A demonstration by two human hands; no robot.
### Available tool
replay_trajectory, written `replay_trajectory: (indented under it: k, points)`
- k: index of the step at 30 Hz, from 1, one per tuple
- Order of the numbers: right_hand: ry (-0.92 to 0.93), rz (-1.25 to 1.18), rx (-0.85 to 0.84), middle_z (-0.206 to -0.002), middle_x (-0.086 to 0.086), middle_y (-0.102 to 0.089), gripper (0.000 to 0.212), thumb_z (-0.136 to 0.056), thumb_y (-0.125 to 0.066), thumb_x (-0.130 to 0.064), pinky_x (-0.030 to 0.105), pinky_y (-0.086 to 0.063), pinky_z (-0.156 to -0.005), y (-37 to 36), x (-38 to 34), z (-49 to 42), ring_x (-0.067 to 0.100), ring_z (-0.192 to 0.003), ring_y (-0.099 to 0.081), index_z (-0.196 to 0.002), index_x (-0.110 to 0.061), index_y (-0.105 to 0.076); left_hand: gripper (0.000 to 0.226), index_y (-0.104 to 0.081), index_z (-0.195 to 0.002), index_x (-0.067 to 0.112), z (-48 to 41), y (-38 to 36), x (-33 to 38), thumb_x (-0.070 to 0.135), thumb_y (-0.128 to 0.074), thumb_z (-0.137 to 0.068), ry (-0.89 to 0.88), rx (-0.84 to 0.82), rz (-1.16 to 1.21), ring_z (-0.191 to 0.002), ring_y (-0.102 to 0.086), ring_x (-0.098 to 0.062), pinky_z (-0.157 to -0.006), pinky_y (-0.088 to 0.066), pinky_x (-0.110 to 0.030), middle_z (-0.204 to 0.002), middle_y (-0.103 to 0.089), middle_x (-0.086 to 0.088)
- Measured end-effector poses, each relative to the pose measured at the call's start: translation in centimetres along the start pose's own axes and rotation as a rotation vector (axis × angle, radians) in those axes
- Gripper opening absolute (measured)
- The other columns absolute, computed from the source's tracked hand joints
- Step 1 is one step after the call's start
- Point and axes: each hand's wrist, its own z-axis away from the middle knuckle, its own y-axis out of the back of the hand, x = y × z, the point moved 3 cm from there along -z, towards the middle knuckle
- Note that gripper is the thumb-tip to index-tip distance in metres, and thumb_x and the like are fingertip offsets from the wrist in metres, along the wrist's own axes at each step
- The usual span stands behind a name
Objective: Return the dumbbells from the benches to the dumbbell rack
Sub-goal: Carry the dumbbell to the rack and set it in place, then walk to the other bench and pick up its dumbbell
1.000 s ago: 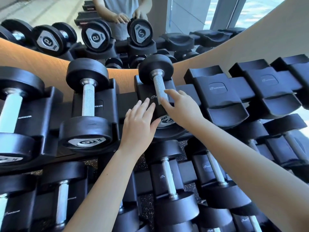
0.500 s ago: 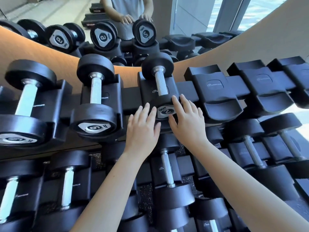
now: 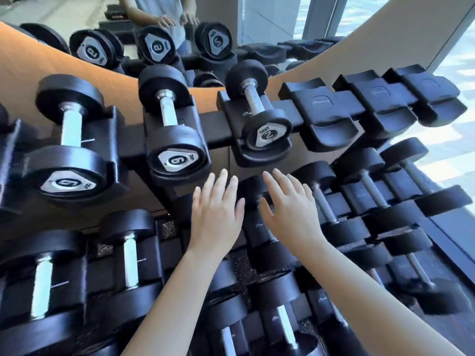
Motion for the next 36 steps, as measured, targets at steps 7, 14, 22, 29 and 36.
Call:
replay_trajectory:
  k: [7, 14, 22, 29, 36]
  points:
    - [-0.047, 0.051, 0.019, -0.119, 0.011, -0.065, 0.048, -0.080, -0.044, -0.035, 0.053, -0.048, -0.086, 0.2, -8.7, 6.9, 0.033, -0.106, -0.062, -0.118, -0.011, -0.062, 0.046, -0.060, -0.115, 0.004, 7.9, 4.4, -4.7, 0.031, -0.038, -0.085, -0.043, -0.013, 0.022, -0.115, -0.053, -0.036, -0.089, -0.041, -0.055, -0.124, -0.058, -0.017]
    - [-0.049, 0.030, 0.060, -0.117, 0.010, -0.066, 0.048, -0.080, -0.040, -0.034, 0.055, -0.047, -0.086, 0.4, -14.8, 10.8, 0.032, -0.106, -0.063, -0.118, -0.012, -0.061, 0.045, -0.061, -0.113, 0.005, 13.1, 8.0, -8.2, 0.031, -0.038, -0.084, -0.056, -0.015, 0.009, -0.112, -0.054, -0.036, -0.088, -0.044, -0.053, -0.122, -0.059, -0.015]
    - [0.020, 0.028, 0.103, -0.117, 0.009, -0.066, 0.047, -0.080, -0.041, -0.034, 0.056, -0.047, -0.086, 1.5, -15.3, 11.3, 0.031, -0.106, -0.063, -0.119, -0.013, -0.058, 0.045, -0.060, -0.115, 0.004, 14.3, 9.3, -7.5, 0.029, -0.040, -0.084, -0.026, 0.030, 0.024, -0.113, -0.053, -0.036, -0.089, -0.044, -0.054, -0.122, -0.059, -0.016]
    - [0.169, -0.005, 0.080, -0.119, 0.009, -0.065, 0.047, -0.080, -0.042, -0.033, 0.055, -0.047, -0.087, 2.0, -13.5, 9.7, 0.031, -0.106, -0.062, -0.118, -0.011, -0.061, 0.043, -0.059, -0.115, 0.004, 13.5, 9.2, -5.3, 0.029, -0.040, -0.085, 0.098, 0.098, -0.028, -0.114, -0.053, -0.036, -0.090, -0.041, -0.054, -0.124, -0.058, -0.016]
    - [0.405, -0.098, 0.002, -0.120, 0.009, -0.064, 0.047, -0.081, -0.043, -0.033, 0.053, -0.047, -0.087, 1.0, -14.4, 9.5, 0.032, -0.107, -0.062, -0.119, -0.012, -0.061, 0.047, -0.056, -0.121, 0.005, 16.2, 9.9, -5.4, 0.031, -0.036, -0.086, 0.336, 0.078, -0.116, -0.119, -0.049, -0.033, -0.095, -0.039, -0.053, -0.128, -0.055, -0.014]
